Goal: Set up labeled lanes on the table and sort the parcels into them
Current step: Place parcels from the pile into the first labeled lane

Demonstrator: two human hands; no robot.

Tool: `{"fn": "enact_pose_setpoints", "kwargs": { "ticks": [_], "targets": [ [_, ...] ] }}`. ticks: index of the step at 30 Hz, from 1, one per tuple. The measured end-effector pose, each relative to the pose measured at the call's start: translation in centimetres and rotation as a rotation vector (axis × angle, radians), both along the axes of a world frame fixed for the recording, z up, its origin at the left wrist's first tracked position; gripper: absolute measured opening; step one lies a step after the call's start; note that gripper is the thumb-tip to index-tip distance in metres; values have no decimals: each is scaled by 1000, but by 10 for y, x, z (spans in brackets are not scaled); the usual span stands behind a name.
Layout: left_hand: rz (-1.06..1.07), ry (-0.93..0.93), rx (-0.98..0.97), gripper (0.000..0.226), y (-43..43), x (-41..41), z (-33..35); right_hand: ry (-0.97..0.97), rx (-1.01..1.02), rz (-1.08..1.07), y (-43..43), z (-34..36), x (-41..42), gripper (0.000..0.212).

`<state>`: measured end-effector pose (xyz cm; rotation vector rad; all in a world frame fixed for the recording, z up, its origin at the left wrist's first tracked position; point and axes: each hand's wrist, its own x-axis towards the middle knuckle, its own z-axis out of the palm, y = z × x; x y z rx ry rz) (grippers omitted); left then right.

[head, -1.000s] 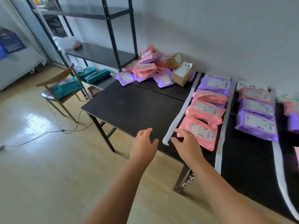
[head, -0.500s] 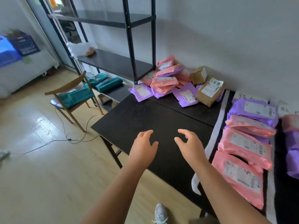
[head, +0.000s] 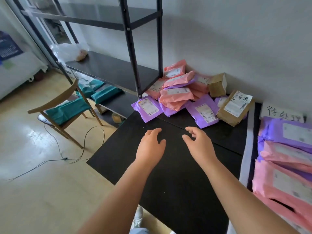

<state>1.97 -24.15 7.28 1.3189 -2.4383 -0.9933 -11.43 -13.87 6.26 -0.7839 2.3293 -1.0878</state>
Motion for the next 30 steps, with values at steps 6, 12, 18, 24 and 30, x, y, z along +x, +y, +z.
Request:
{"fn": "enact_pose_setpoints", "kwargs": {
  "ticks": [6, 12, 18, 24, 30],
  "targets": [
    [-125, -24, 35, 50, -77, -41, -12, 80, 124, -154, -60, -8, -23, 30],
    [-312, -44, 30, 48, -156, -75, -27, 29, 218, -296, -132, -20, -41, 27],
    [-419, -63, 68, 45, -217, -108, -44, -162, 132, -520, -201, -43, -68, 13],
    [-448, -58, 80, 42, -252, -134, -62, -303, 141, -698, -255, -64, -113, 17],
    [-452, -62, 108, 43, -270, -146, -73, -479, 21, -777, -277, -91, -144, 25]
  ]
}}
